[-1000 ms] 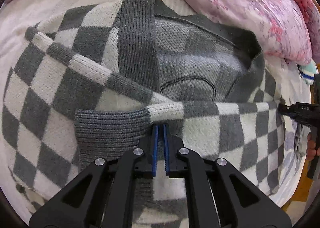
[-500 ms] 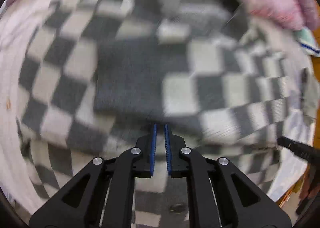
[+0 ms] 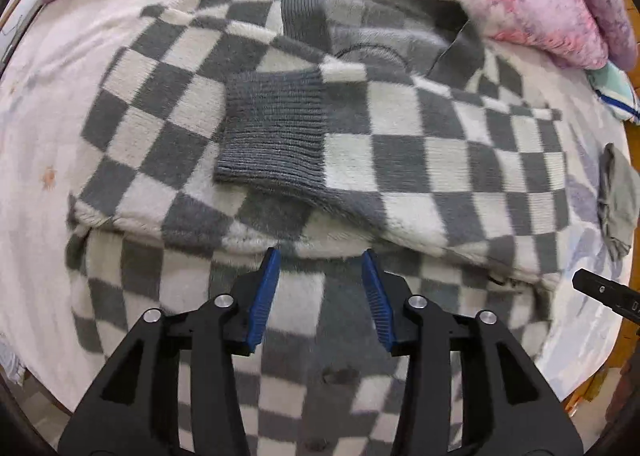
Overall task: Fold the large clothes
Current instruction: 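Lay the sleeve over the first sleeve and open the right tool, then move both tools to the cardigan hem on either side of the buttons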
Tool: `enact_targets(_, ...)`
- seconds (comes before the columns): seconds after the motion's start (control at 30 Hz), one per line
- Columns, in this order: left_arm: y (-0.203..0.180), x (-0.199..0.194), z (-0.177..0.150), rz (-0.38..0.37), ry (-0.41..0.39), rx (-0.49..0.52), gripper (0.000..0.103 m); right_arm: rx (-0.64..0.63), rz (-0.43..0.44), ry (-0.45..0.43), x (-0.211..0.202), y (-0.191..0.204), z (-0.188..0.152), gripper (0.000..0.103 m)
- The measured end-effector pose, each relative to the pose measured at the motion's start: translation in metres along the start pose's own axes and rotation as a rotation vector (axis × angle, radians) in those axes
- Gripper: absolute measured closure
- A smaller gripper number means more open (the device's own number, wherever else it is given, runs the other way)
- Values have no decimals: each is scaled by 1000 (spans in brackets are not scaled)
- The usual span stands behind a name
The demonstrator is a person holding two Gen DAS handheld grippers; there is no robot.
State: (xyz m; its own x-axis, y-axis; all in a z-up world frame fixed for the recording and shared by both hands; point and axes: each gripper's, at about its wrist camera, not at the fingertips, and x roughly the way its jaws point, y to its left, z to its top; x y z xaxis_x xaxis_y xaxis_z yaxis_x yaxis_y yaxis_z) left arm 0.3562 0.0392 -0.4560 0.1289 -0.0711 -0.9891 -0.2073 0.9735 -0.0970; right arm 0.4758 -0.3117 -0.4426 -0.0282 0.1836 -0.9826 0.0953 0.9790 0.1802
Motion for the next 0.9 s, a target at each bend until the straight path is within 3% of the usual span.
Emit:
enact_targets(0.1,1,-21,-5,18,-2,16,54,-14,-12,-37,-27,-7,-12,39)
enact_targets(0.13,0,-30,-4,20,-4,19,52,-24,-21,-53,-37,-6,-17,31)
enact_targets(0.17,6,-34,-10,18,-7,22,49,-27,-17,-72,-39,23,-48,25)
enact_targets(0.27,-3,-59,-18,17,-21,28,47,-23,-5,-92,-56,56,-101,21)
enact_targets(0.47,8,-113,-35,27,-28,64,45,-20,-13,-138,-106,86,-154,10)
enact_targets(0.63,13,-149,-51,13,-39,116,42,-19,-31,-150,-135,105,-191,8)
enact_targets(0.9,32,-187,-78,-8,-46,199,42,19,-16,-138,-148,127,-246,8)
